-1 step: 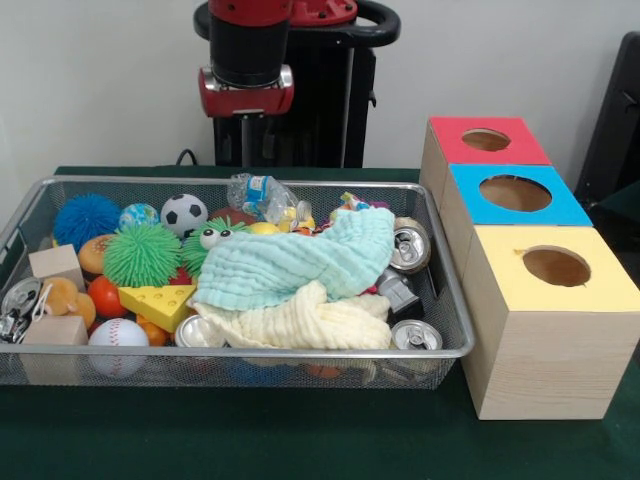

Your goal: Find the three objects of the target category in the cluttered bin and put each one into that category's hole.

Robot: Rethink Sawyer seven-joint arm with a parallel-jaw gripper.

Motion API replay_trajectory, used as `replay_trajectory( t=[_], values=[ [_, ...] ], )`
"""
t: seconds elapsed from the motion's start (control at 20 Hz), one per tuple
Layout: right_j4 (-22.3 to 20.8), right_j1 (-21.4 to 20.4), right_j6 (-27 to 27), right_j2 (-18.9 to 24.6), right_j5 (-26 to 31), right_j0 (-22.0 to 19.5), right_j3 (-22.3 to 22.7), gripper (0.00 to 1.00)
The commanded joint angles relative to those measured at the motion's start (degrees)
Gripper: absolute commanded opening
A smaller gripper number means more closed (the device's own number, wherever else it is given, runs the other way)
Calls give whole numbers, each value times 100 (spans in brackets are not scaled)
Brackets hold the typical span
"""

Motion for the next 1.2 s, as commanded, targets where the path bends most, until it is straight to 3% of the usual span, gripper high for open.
replay_trajectory(
  t=[0.05,0.5,0.8,1.2],
  values=[
    [-125,4,-992,204,520,85,-695,100],
    [-593,444,-1461,370,371,452,-1010,100],
    [-467,1162,-1835,554,460,441,-1225,100],
    [-573,1519,-1717,573,143,260,-1061,100]
  ],
)
